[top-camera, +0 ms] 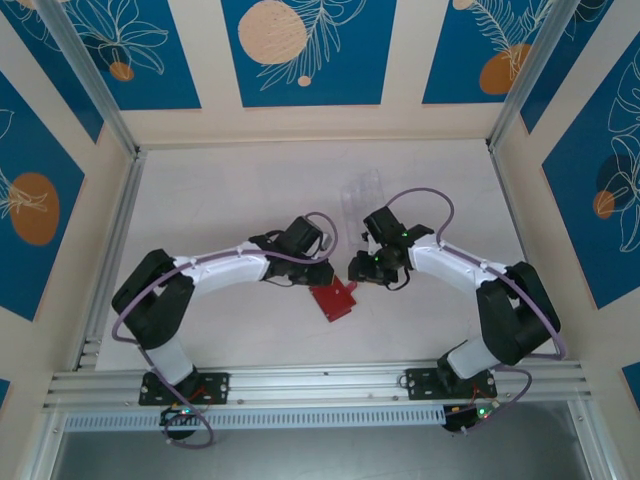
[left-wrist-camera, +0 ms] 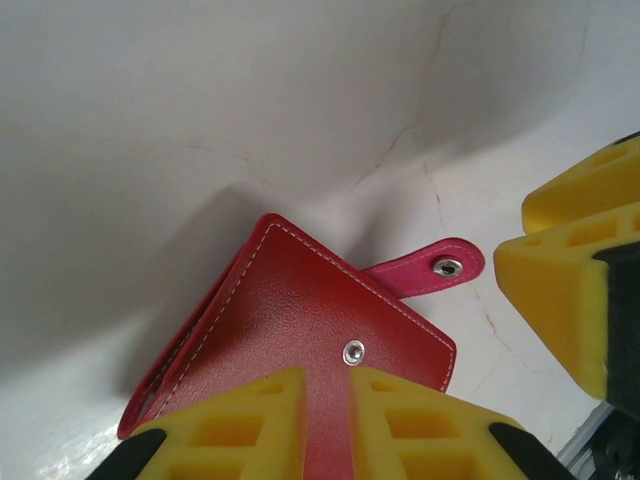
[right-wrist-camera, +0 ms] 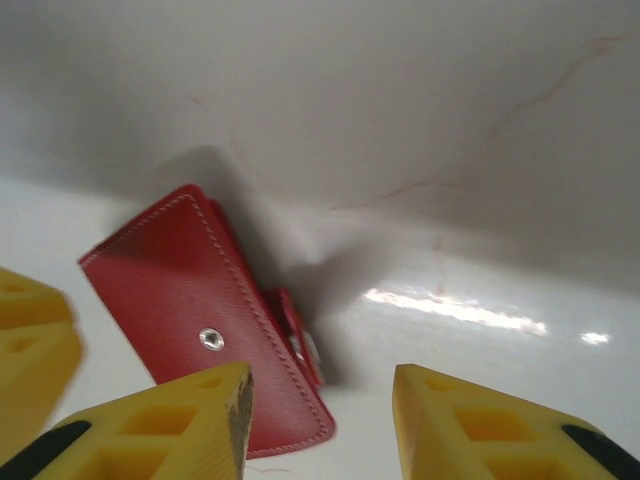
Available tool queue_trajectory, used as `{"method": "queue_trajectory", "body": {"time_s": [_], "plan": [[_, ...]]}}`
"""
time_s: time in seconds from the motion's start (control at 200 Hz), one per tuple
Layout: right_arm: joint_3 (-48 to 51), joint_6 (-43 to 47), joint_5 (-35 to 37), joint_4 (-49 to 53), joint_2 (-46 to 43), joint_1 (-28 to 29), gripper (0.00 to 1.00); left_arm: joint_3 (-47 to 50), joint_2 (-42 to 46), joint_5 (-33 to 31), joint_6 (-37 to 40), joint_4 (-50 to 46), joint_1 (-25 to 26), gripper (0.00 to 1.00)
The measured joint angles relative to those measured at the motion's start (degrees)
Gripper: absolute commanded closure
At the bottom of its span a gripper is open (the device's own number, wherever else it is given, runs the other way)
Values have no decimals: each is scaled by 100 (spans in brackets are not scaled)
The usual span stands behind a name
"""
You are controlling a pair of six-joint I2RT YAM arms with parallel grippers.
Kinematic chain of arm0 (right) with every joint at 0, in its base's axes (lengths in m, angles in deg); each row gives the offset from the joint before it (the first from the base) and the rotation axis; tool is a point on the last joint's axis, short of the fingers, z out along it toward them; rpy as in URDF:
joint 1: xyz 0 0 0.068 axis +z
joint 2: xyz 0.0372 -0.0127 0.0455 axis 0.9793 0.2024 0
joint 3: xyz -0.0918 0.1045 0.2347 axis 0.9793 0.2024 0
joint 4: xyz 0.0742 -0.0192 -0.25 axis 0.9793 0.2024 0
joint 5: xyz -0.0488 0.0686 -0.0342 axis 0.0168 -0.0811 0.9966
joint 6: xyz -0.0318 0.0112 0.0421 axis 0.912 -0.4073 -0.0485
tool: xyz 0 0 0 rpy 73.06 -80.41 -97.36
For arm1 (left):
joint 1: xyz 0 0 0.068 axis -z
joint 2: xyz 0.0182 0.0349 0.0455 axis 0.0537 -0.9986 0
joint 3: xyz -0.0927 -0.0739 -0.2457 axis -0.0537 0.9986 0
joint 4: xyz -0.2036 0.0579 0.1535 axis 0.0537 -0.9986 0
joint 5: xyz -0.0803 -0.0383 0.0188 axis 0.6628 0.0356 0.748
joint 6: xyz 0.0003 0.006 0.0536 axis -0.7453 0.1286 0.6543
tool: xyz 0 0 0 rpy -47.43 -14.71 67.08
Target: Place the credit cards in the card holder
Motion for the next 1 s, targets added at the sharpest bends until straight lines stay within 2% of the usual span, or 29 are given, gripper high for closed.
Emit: {"method": "queue_trajectory", "body": {"time_s": [0.15,0.535,0.995], "plan": [[4,39,-295,-269,258,-22,70,0,-87,17,2,0,63,83],[9,140,-446,-328,319,-144,75,254,-240,20,0,103,350,83],[9,308,-564,-173,367,-149,83,380,-260,17,-2,332,404,83]]}}
